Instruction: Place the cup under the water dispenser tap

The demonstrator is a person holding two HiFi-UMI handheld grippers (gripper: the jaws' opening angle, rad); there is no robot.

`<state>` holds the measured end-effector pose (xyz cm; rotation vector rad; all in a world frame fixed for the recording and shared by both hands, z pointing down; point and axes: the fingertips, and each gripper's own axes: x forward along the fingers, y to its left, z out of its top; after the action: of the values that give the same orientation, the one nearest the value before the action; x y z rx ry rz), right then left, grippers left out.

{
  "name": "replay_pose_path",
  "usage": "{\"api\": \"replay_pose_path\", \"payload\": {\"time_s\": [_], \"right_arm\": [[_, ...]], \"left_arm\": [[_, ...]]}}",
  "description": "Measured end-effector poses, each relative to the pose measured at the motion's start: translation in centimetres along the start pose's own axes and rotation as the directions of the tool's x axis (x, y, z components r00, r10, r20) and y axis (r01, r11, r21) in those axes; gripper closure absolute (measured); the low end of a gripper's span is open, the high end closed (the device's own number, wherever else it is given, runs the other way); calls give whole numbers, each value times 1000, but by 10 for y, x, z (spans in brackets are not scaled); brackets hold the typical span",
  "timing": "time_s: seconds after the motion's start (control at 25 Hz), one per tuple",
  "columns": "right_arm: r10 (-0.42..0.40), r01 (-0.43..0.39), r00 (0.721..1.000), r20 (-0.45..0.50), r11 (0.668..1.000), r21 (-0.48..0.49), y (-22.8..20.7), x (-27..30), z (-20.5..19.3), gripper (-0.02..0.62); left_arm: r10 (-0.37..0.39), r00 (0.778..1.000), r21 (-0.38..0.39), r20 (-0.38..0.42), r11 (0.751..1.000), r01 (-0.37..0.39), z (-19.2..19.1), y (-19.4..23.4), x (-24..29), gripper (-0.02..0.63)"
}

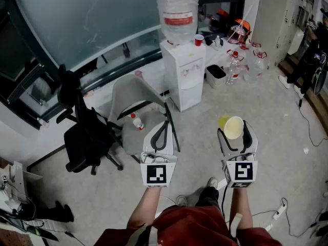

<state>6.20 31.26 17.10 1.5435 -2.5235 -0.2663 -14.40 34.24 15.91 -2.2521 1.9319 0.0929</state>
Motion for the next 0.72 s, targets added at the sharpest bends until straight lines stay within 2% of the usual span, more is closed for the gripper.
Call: {"api": "replay_pose_path", "payload": {"time_s": [0.32,0.72], "right_arm": [[6,-5,999,-31,1000,9,-26,14,-18,241],[24,-20,997,-68,998,62,-93,40,-62,239]], "left_arm": [[-21,999,8,-33,1000,21,-13,-21,30,609],[-57,994,14,-91,998,59,-34,-81,97,609]]}}
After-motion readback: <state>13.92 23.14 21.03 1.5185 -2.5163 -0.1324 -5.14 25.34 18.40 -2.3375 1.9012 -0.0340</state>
